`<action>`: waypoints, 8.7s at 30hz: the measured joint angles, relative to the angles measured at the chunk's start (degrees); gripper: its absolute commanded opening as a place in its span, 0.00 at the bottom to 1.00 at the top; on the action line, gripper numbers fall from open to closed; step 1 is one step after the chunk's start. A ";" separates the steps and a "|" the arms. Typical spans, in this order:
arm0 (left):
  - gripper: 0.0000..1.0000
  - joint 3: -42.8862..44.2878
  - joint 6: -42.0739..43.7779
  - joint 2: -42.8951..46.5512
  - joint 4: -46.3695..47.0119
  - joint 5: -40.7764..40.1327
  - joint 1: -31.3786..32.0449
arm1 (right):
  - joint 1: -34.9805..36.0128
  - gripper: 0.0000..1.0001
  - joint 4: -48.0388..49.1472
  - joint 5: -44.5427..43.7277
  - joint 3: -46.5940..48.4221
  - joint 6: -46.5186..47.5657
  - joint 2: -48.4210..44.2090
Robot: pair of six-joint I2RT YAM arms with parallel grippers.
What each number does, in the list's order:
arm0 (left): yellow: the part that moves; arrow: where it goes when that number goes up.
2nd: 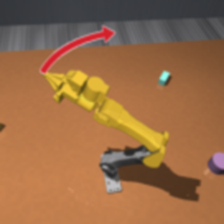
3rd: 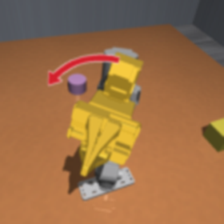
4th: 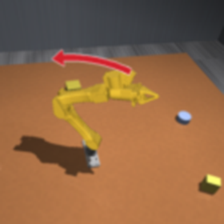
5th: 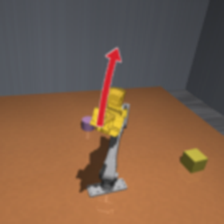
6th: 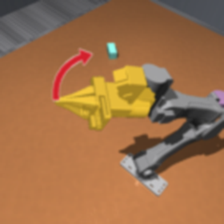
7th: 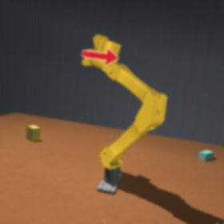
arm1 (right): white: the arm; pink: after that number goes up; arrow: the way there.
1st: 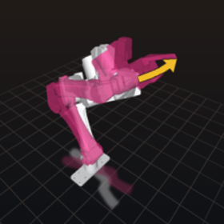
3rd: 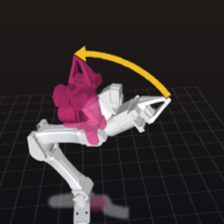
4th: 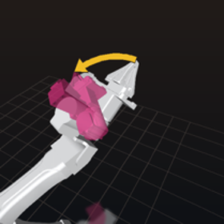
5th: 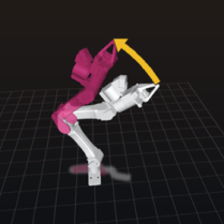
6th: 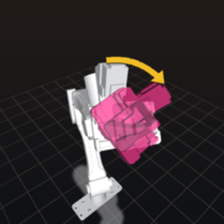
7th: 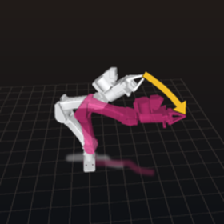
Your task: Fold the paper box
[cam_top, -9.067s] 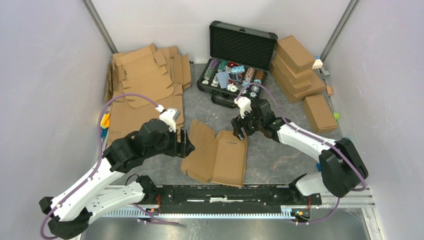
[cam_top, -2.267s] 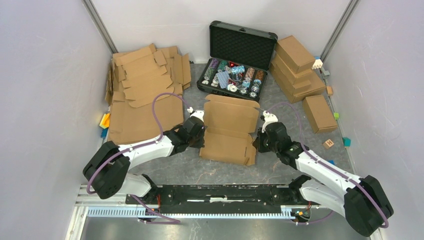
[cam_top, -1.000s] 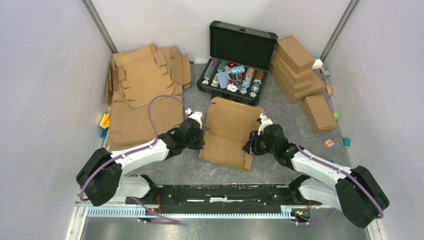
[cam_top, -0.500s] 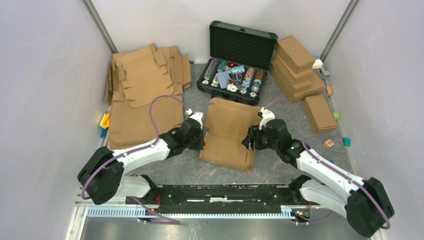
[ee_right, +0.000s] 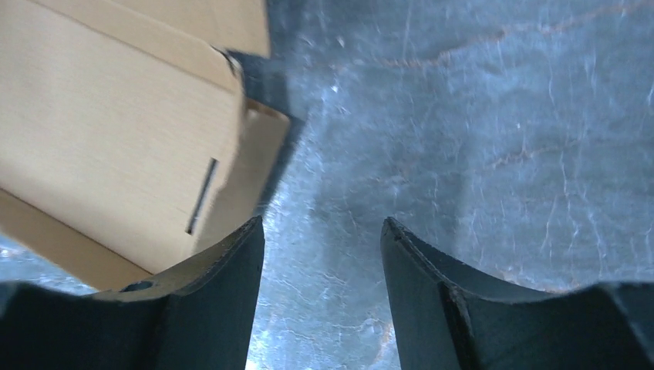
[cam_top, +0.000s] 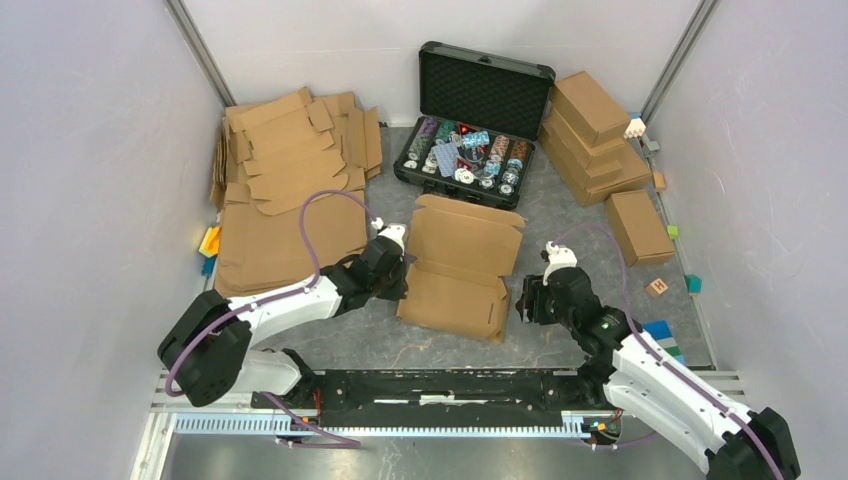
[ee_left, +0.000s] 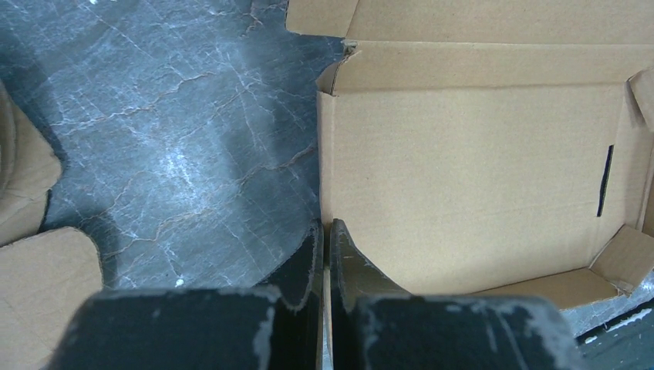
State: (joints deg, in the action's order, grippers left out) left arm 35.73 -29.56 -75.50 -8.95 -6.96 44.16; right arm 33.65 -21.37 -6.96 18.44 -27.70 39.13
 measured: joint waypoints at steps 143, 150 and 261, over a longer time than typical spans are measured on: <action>0.02 -10.47 -5.40 3.67 15.56 19.61 -15.61 | -19.19 0.64 41.72 41.51 -13.27 -13.03 9.35; 0.02 -10.47 -5.40 3.67 15.50 19.61 -15.61 | -19.19 0.60 48.54 44.78 -13.53 -15.67 13.31; 0.02 -6.51 -5.77 16.85 1.27 -2.01 0.81 | 4.35 0.13 15.80 6.45 9.40 -3.91 30.93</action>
State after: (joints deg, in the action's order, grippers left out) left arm 29.21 -35.33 -58.65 -7.68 -8.97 44.97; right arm 38.00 -5.56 -0.51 27.83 -31.62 70.06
